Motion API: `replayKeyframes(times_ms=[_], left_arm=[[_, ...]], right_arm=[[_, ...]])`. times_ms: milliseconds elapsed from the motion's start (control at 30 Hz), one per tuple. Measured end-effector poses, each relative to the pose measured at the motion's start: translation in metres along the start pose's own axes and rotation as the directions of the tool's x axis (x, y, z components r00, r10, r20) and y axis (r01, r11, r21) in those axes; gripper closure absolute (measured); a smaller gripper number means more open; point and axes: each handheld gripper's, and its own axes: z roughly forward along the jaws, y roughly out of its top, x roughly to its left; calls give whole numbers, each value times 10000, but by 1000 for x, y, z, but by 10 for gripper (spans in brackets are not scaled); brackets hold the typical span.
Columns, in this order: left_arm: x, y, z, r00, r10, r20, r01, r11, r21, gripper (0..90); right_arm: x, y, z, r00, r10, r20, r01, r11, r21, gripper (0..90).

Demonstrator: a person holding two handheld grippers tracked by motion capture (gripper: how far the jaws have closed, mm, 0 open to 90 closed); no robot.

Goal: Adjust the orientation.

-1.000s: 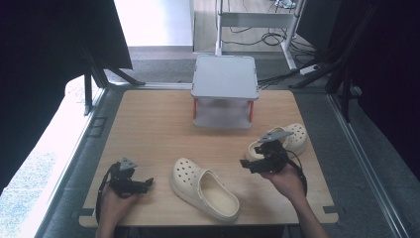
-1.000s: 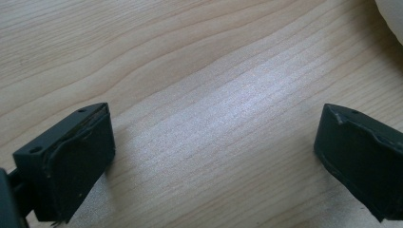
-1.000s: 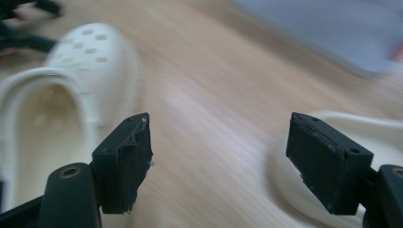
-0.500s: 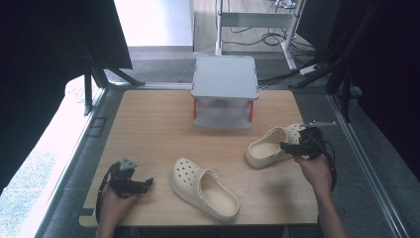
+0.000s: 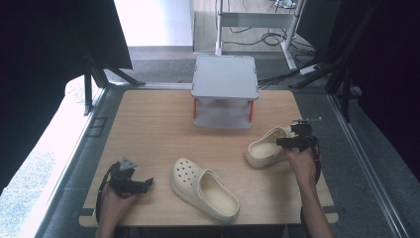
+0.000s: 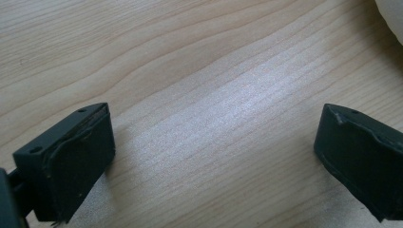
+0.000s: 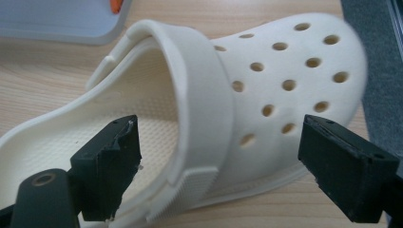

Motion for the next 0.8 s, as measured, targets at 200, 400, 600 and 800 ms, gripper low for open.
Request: replayKeyframes(times_ms=[200, 400, 600, 800], left_arm=[[0, 0, 0, 10000, -14, -6, 14, 10000, -11, 0], [0, 0, 0, 10000, -2, -2, 2, 10000, -1, 0], [0, 0, 0, 10000, -11, -1, 11, 10000, -10, 0], [0, 0, 0, 10000, 3, -1, -3, 10000, 2, 0]], right_arm=[[1, -5, 6, 9988, 40, 480, -49, 9998, 194, 229], [-10, -10, -3, 9998, 197, -18, -196, 9997, 143, 367], [-18, -13, -11, 9998, 21, 177, -24, 9998, 205, 586], [-33, -15, -26, 9911, -730, 1114, 732, 9973, 23, 759]])
